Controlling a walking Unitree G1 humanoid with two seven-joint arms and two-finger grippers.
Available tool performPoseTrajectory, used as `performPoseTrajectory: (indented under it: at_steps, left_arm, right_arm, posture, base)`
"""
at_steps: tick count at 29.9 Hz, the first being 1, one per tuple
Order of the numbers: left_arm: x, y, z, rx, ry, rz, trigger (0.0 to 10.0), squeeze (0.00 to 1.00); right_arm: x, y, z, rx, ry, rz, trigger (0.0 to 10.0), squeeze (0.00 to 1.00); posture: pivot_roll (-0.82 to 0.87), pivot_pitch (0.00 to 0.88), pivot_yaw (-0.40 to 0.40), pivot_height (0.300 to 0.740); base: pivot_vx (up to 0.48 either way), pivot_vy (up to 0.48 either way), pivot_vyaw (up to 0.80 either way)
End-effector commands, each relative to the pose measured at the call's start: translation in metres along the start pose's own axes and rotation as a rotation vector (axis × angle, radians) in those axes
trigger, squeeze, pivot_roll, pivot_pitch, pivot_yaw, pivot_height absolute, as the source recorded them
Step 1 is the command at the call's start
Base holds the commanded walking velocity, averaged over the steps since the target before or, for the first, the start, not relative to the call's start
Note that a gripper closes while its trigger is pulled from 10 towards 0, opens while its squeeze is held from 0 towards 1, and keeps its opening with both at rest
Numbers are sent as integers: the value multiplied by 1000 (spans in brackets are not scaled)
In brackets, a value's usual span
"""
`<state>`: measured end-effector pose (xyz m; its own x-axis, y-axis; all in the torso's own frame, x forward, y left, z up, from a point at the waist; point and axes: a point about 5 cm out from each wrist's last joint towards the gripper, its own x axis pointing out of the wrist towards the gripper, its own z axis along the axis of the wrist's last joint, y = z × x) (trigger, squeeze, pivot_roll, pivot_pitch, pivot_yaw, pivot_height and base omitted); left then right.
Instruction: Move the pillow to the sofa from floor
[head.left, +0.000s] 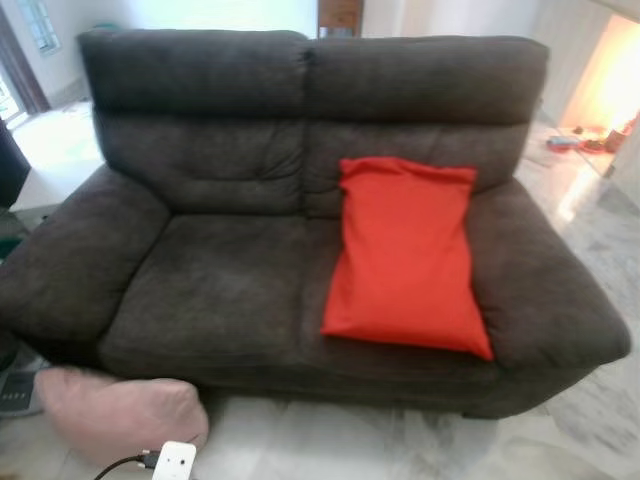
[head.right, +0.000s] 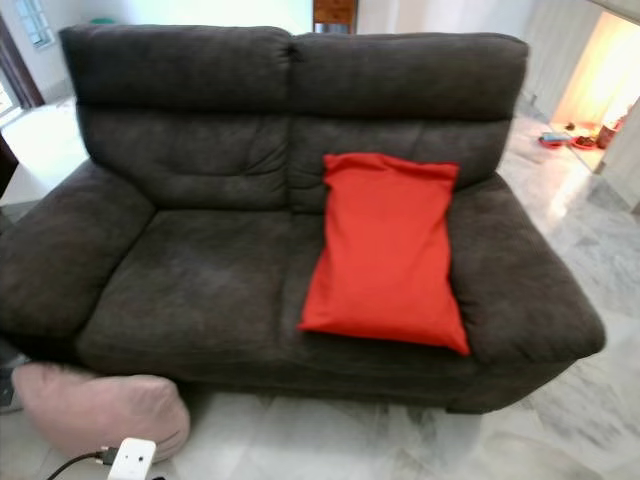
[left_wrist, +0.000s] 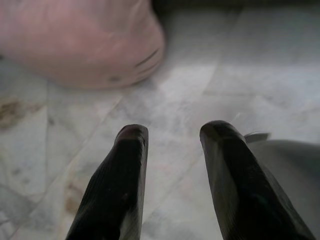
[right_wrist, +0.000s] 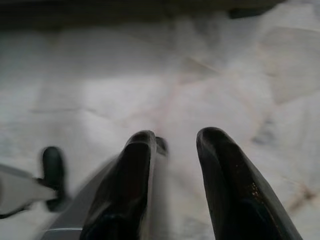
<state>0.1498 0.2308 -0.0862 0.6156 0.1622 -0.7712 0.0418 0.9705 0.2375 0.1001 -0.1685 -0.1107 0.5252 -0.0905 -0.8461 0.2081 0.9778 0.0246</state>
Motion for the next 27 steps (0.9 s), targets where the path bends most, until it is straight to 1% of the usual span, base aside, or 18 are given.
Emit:
performPoseTrajectory:
  at_steps: [1,10,14,25,27]
  left_arm:
    - [1,-7,3,6,-11,-18,10000,0]
    - [1,-6,5,4,-14,-15,10000,0]
    - [1,-6,5,4,-13,-16,10000,0]
    - [2,-8,5,4,-8,-17,10000,0]
    - [2,-8,5,4,-8,-17,10000,0]
  right_arm:
    - [-2,-5,-7,4,26,-12,10000,0]
    - [-2,-4,-5,0,16,-1,10000,0]
    - [-2,-4,-4,-20,6,13,10000,0]
    - [-1,-3,-3,-20,3,25,10000,0]
    - [-2,-2,-3,-2,5,27,10000,0]
  posture:
    - [64,0,-23,740]
    - [65,3,-24,740]
    - [65,5,-24,740]
    - [67,8,-23,740]
    - [70,7,-22,740]
  base:
    - [0,465,0]
    - [0,464,0]
    - [0,463,0]
    - [0,463,677]
    - [0,461,0]
